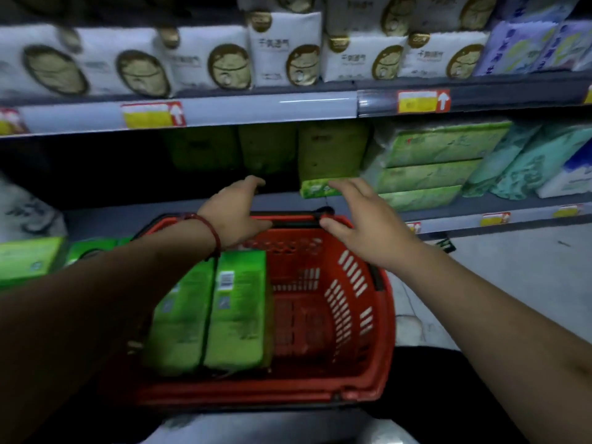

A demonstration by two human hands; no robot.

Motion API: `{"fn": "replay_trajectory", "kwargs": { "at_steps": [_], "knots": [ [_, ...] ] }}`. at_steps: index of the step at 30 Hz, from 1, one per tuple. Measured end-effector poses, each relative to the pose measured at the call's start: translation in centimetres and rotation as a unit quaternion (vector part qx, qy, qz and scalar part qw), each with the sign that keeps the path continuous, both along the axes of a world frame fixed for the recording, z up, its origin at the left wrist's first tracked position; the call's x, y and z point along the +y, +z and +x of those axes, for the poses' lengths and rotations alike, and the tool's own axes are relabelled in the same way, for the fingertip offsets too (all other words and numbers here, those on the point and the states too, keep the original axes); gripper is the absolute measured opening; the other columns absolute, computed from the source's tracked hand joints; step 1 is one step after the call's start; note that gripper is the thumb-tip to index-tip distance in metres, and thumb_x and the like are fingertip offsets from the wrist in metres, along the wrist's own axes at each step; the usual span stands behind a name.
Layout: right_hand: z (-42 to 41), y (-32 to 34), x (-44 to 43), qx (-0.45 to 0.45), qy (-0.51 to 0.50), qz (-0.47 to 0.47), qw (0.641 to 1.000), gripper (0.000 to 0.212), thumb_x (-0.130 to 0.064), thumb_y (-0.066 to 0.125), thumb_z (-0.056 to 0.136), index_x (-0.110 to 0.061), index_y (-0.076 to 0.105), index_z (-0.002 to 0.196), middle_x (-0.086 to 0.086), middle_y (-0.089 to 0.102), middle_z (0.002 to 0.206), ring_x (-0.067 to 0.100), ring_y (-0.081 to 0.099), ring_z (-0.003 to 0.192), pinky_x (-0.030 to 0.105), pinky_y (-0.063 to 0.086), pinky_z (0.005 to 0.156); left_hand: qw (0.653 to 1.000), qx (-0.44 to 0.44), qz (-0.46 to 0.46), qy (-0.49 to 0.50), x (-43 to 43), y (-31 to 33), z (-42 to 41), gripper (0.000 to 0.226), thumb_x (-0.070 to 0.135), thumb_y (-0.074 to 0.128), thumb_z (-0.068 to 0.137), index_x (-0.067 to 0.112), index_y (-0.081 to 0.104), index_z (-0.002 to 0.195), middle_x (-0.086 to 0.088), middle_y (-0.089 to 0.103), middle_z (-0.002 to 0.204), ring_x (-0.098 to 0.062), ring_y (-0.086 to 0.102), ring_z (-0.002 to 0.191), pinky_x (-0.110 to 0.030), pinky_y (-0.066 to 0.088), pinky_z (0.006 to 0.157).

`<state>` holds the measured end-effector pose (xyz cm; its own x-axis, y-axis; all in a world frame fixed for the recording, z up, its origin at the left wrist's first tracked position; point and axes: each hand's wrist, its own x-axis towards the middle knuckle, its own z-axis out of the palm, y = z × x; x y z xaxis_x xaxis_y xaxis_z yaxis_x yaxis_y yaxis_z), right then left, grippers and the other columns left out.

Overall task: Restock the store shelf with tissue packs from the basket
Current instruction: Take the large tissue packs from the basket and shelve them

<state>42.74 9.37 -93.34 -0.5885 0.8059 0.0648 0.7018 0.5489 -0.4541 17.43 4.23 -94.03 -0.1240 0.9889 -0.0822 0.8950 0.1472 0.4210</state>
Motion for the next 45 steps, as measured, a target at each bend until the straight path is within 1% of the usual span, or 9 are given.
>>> {"fn": "replay_trajectory", "kwargs": {
  "at_steps": [13,18,23,27,31,36,39,42,45],
  "knots": [
    [-9.5,-2.8,-8.3,-0.095,0.142,-0.081,0.982,0.079,-0.049,0.070,0.093,-0.024,0.033,0.158,-0.004,0.035,0.155,0.021,0.052,0.132,0.040,0.046,0.110,0.995,-0.043,-0.078,0.040,-12.3,-3.9,-7.8,0.077,0.033,0.081,0.084,0.014,0.041,0.147,-0.008,0.063,0.133,-0.028,0.059,0.123,-0.034,0.047,0.099],
    [-12.4,-6.3,-9.7,-0.122,0.097,-0.193,0.969,0.075,-0.040,0.071,0.094,-0.022,0.036,0.157,0.005,0.037,0.156,0.025,0.044,0.141,0.033,0.037,0.116,0.978,-0.136,-0.123,0.098,-13.2,-7.7,-4.3,0.079,0.035,0.082,0.081,0.012,0.043,0.146,-0.008,0.068,0.127,-0.026,0.065,0.114,-0.033,0.053,0.092],
    [-13.3,-8.5,-9.8,-0.154,0.076,-0.219,0.960,0.070,-0.030,0.068,0.097,-0.023,0.035,0.158,0.008,0.041,0.146,0.028,0.039,0.140,0.040,0.038,0.117,0.976,-0.132,-0.141,0.103,-12.9,-9.9,-3.0,0.086,0.032,0.077,0.083,0.007,0.034,0.152,-0.016,0.064,0.125,-0.033,0.060,0.116,-0.026,0.039,0.075],
    [-13.2,-9.5,-9.0,-0.123,0.016,-0.244,0.962,0.068,0.010,0.050,0.091,-0.007,0.041,0.155,0.008,0.040,0.145,0.028,0.040,0.138,0.032,0.035,0.117,0.969,-0.120,-0.167,0.134,-12.0,-9.6,-1.6,0.105,0.043,0.080,0.081,0.002,0.018,0.155,-0.021,0.047,0.143,-0.036,0.051,0.128,-0.036,0.050,0.095],
    [-12.6,-9.7,-7.8,-0.073,-0.042,-0.250,0.965,0.059,0.013,0.047,0.091,-0.004,0.050,0.148,0.012,0.046,0.143,0.029,0.050,0.131,0.029,0.041,0.106,0.960,-0.055,-0.251,0.113,-10.6,-8.7,-0.5,0.114,0.067,0.072,0.079,-0.001,0.022,0.156,-0.022,0.035,0.154,-0.035,0.047,0.135,-0.039,0.048,0.104],
    [-11.3,-10.6,-6.6,-0.054,-0.092,-0.252,0.962,0.050,0.009,0.052,0.091,-0.004,0.060,0.139,0.016,0.057,0.138,0.030,0.058,0.125,0.025,0.045,0.096,0.901,-0.179,-0.347,0.188,-10.4,-10.6,2.6,0.154,0.067,0.083,0.066,0.015,-0.031,0.155,-0.022,0.025,0.162,-0.036,0.046,0.139,-0.042,0.047,0.108],
    [-10.5,-11.0,-6.7,-0.038,-0.103,-0.271,0.956,0.039,0.005,0.056,0.090,-0.010,0.070,0.124,0.009,0.070,0.120,0.026,0.066,0.109,0.021,0.043,0.075,0.914,-0.128,-0.291,0.252,-11.4,-11.9,5.7,0.157,0.067,0.082,0.065,0.021,-0.041,0.150,-0.019,0.024,0.155,-0.035,0.055,0.123,-0.041,0.053,0.090],
    [-10.3,-11.4,-6.2,-0.022,-0.119,-0.295,0.948,0.034,0.003,0.059,0.088,-0.014,0.073,0.114,0.006,0.073,0.098,0.029,0.071,0.098,0.026,0.048,0.071,0.934,-0.063,-0.218,0.277,-11.5,-12.4,6.8,0.149,0.073,0.075,0.066,0.017,-0.032,0.154,-0.015,0.032,0.145,-0.032,0.059,0.108,-0.040,0.055,0.078],
    [-10.1,-10.9,-5.4,0.024,-0.138,-0.356,0.924,0.032,0.008,0.054,0.087,-0.019,0.070,0.094,0.009,0.070,0.090,0.042,0.071,0.098,0.051,0.060,0.087,0.938,-0.087,-0.209,0.263,-11.4,-12.2,5.6,0.143,0.070,0.075,0.069,0.017,-0.023,0.158,-0.015,0.031,0.152,-0.034,0.061,0.114,-0.040,0.056,0.084]
  ]
}}
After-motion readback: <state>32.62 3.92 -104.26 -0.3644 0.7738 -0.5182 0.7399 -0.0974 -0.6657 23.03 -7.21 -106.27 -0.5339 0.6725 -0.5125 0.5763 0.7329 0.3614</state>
